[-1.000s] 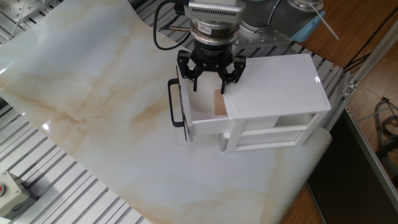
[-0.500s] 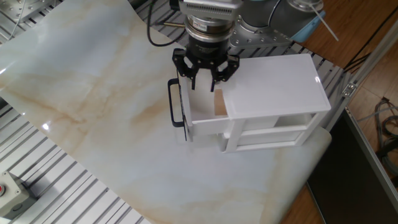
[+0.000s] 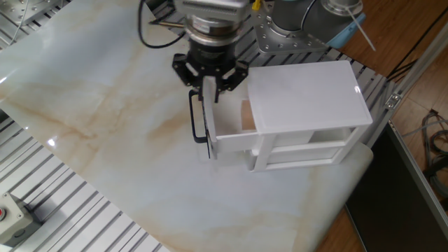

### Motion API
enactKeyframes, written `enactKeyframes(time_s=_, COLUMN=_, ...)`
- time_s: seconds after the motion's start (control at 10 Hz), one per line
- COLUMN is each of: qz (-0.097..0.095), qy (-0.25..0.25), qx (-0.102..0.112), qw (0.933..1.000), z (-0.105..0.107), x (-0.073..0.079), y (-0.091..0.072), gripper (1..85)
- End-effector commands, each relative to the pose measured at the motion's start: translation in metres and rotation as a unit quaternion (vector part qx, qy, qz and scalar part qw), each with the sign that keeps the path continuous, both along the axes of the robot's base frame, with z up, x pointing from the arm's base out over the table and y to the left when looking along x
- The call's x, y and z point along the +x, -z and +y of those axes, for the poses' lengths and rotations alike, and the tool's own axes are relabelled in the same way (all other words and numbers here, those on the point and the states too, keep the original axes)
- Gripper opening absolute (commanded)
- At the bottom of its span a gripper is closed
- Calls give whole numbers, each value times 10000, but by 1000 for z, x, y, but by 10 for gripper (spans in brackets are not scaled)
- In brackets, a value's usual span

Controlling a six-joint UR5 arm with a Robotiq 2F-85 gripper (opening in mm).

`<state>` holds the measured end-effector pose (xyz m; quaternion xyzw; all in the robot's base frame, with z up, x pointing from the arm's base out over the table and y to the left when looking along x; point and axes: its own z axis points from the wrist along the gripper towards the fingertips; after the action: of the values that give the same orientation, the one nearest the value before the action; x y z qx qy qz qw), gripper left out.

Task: Put things in the drawer

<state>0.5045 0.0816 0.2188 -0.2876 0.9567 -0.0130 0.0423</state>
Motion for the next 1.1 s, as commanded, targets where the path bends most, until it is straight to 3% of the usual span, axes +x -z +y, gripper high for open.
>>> enactKeyframes(time_s=0.0, qz=-108, qy=-237, qx=89, qw=9996, z=-7, x=29, y=6, gripper=327)
enactKeyframes(time_s=0.6, qz=-269, qy=-465, qx=35, qw=9985, z=-13, x=49, y=36, gripper=333)
enactKeyframes(time_s=1.0, qz=-333, qy=-493, qx=82, qw=9982, z=-10, x=51, y=49, gripper=340)
